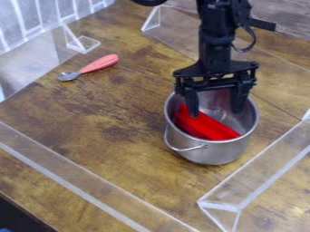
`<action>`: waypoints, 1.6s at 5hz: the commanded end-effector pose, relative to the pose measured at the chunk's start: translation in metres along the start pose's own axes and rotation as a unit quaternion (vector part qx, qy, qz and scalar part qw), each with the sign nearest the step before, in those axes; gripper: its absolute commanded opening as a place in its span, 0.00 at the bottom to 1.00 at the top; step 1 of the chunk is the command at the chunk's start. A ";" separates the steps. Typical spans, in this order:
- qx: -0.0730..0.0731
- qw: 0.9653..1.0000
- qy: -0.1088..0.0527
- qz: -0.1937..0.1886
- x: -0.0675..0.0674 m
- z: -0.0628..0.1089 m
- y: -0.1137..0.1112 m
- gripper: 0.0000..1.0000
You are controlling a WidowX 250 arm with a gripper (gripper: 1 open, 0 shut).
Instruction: Put the red object in the silver pot
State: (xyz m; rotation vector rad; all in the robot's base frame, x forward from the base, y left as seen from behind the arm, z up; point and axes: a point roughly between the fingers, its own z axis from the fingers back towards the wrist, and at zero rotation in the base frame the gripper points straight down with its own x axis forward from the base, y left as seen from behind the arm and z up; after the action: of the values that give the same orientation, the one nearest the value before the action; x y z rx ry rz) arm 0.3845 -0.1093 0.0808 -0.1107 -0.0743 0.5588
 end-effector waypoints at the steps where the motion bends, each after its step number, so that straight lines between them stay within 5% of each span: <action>1: -0.020 0.999 -0.029 0.001 0.015 0.018 -0.004 1.00; 3: -0.021 0.999 -0.034 -0.003 0.019 0.017 -0.004 1.00; 7: -0.056 0.995 -0.076 -0.033 0.026 0.097 0.022 1.00; 8: -0.065 0.993 -0.080 -0.052 0.020 0.095 0.041 1.00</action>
State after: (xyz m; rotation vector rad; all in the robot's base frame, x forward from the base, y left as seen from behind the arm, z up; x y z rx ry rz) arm 0.3681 -0.0615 0.1422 -0.1621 -0.1916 0.4540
